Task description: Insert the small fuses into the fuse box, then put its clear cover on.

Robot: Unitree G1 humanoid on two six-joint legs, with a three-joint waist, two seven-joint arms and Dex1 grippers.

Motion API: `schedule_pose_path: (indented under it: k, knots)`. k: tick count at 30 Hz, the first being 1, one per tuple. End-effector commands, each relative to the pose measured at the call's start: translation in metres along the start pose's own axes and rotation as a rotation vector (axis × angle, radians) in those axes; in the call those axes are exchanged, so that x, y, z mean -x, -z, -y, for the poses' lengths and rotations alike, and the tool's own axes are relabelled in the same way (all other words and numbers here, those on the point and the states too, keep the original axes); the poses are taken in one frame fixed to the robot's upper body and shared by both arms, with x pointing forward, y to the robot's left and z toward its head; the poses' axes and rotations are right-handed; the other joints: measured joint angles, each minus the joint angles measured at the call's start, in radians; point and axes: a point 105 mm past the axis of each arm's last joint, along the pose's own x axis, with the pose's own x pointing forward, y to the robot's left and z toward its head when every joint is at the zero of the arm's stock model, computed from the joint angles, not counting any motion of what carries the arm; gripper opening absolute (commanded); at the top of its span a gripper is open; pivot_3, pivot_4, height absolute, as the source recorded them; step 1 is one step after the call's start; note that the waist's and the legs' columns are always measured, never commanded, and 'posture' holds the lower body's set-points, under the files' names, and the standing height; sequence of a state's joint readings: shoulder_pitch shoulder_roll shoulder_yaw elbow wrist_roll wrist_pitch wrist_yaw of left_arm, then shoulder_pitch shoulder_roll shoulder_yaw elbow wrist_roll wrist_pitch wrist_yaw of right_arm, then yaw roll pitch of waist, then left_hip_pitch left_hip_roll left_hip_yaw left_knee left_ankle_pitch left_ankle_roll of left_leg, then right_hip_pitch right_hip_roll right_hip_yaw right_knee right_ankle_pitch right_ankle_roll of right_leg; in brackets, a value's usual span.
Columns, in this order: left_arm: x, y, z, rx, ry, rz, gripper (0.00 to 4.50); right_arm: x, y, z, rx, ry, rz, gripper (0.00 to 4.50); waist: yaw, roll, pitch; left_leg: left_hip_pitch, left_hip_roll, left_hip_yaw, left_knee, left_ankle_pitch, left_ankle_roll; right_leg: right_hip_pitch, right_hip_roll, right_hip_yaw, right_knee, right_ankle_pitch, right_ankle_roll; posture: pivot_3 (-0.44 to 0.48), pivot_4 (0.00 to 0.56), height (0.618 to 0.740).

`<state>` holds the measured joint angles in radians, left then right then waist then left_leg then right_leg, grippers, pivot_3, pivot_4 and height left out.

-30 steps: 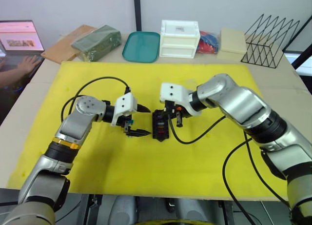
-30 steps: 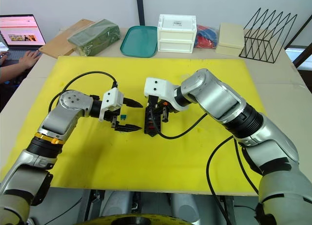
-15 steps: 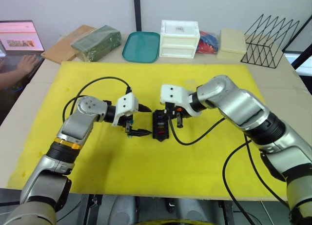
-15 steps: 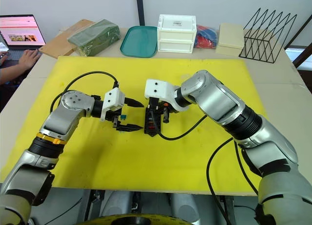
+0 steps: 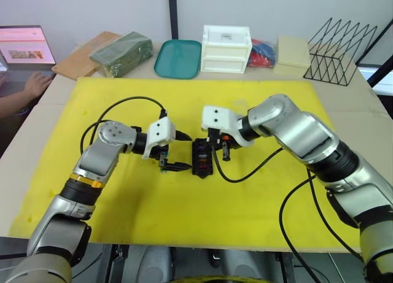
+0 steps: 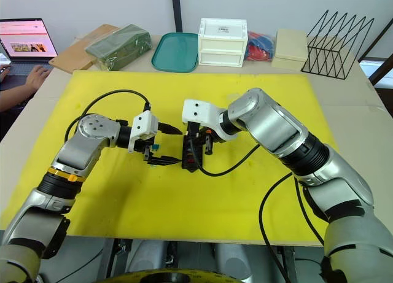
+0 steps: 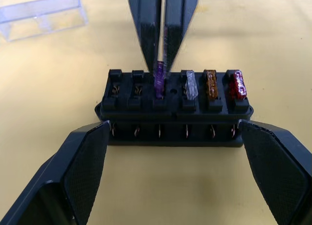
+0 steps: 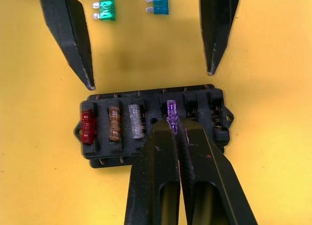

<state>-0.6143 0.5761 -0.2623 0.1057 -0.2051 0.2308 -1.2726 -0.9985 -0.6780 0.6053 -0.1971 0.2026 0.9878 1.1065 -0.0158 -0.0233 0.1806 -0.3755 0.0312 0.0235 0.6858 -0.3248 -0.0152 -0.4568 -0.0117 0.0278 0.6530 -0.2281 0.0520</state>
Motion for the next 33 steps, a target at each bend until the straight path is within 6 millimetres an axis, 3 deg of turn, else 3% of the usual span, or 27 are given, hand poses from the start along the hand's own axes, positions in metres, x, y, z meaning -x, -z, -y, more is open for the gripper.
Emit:
schedule_pose_path:
  k: [1,16,33]
  knots:
    - [-0.001,-0.008,0.000,-0.040,-0.003,0.015,4.46,0.010,-0.017,-0.001,0.058,0.010,0.050,0.00,0.000,0.000,0.000,0.000,0.000,0.000,0.000,0.000,0.000,0.000,0.000,0.000,0.000,0.000,0.000,0.000,0.150,0.740]
    - [-0.002,-0.008,0.000,-0.046,-0.006,0.015,4.46,0.004,-0.005,0.004,0.070,0.030,0.000,0.00,0.000,0.000,0.000,0.000,0.000,0.000,0.000,0.000,0.000,0.000,0.000,0.000,0.000,0.000,0.000,0.000,0.150,0.740]
    - [-0.002,-0.007,-0.001,-0.047,-0.014,0.013,4.46,-0.008,0.007,-0.005,0.071,-0.028,-0.036,0.00,0.002,0.000,0.000,0.000,0.000,0.000,0.000,0.000,0.000,0.000,0.000,0.000,0.000,0.000,0.000,0.000,0.150,0.740]
